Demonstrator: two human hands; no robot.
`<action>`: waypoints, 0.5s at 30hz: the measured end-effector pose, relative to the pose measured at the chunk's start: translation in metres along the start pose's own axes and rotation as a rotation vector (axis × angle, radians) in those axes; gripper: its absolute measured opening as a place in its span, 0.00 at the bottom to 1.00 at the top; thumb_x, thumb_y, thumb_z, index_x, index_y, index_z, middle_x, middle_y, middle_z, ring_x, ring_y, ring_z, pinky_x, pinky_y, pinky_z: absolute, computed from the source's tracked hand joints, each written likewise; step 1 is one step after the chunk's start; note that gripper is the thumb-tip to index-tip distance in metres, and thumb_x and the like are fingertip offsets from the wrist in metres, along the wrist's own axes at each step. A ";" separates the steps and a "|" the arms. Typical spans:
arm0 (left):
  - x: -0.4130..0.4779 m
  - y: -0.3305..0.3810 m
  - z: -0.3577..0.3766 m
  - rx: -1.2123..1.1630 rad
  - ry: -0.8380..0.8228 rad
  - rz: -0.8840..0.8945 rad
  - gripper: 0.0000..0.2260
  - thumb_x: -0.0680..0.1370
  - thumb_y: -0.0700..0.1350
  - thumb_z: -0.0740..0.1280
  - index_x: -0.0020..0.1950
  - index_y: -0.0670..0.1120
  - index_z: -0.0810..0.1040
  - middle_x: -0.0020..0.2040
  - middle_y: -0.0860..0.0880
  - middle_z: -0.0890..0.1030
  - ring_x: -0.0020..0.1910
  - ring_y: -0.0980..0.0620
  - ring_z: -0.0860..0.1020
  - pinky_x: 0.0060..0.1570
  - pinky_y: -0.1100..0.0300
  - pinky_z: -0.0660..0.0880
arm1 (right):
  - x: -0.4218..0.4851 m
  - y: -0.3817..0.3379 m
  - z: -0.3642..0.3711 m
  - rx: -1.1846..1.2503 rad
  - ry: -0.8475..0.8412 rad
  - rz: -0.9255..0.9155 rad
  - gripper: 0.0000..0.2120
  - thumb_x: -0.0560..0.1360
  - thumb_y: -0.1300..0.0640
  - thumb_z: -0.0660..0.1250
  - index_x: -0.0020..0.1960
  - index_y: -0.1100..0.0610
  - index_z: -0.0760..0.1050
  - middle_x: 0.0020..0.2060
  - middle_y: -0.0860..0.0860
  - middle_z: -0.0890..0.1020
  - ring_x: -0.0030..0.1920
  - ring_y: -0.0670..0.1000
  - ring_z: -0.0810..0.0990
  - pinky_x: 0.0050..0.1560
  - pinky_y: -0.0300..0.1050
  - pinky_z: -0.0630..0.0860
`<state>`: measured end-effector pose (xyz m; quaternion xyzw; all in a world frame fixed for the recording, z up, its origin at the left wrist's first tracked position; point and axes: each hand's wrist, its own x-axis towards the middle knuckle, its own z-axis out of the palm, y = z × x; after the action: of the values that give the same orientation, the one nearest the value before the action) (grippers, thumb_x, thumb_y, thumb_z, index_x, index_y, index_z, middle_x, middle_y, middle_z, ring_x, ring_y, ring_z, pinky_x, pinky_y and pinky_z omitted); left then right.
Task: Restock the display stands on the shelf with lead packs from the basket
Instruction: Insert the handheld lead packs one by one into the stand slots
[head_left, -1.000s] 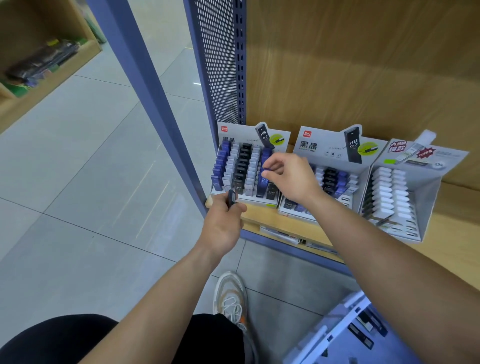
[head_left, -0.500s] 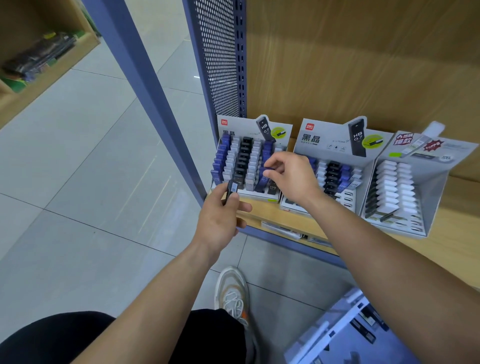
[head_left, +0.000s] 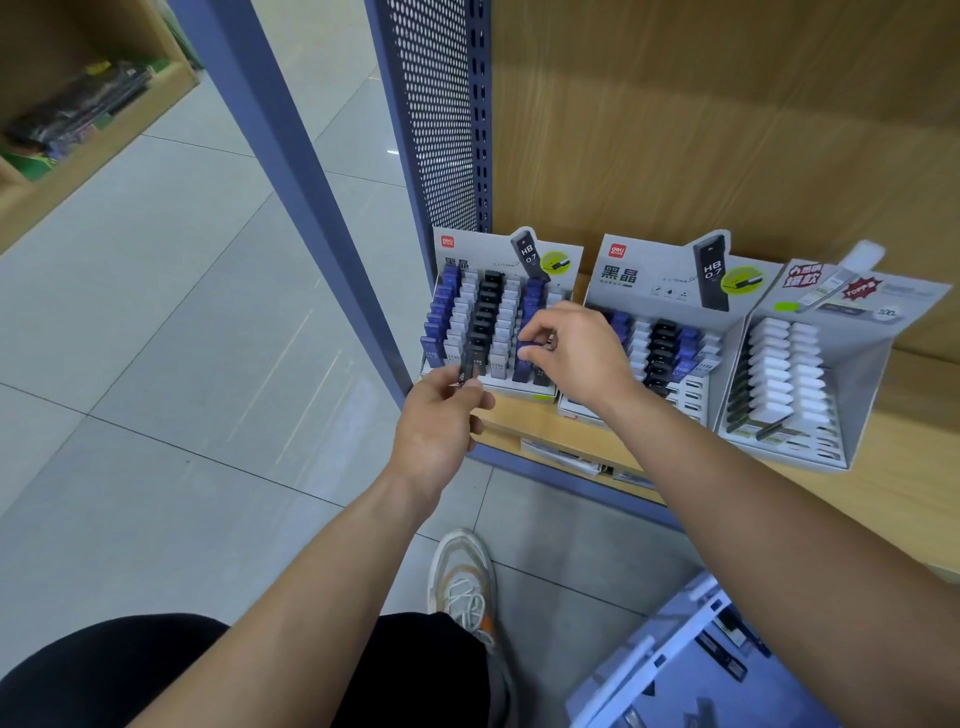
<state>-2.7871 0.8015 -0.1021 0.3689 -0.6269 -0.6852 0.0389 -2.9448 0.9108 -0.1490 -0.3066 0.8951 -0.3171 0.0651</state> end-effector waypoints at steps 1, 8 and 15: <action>-0.001 -0.001 0.000 0.020 -0.001 0.021 0.06 0.84 0.44 0.63 0.58 0.53 0.77 0.41 0.49 0.80 0.30 0.55 0.72 0.33 0.60 0.71 | 0.000 -0.001 0.001 -0.026 -0.026 -0.007 0.04 0.73 0.56 0.75 0.47 0.50 0.83 0.43 0.45 0.78 0.44 0.46 0.77 0.47 0.48 0.78; 0.002 -0.004 -0.002 0.073 0.042 0.108 0.11 0.84 0.46 0.64 0.66 0.54 0.75 0.40 0.50 0.79 0.32 0.55 0.72 0.31 0.62 0.73 | -0.004 0.003 0.000 -0.032 -0.075 0.029 0.08 0.73 0.51 0.75 0.51 0.47 0.83 0.44 0.43 0.79 0.44 0.45 0.77 0.46 0.46 0.77; -0.002 -0.002 0.009 0.023 -0.088 0.080 0.10 0.85 0.38 0.59 0.64 0.41 0.75 0.44 0.48 0.81 0.34 0.55 0.76 0.34 0.63 0.75 | -0.028 -0.023 -0.040 0.519 -0.109 0.049 0.07 0.80 0.51 0.66 0.56 0.45 0.81 0.45 0.44 0.84 0.44 0.44 0.81 0.49 0.39 0.77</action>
<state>-2.7895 0.8102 -0.1038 0.3134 -0.6501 -0.6913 0.0343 -2.9226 0.9343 -0.1055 -0.2746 0.7861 -0.5174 0.1974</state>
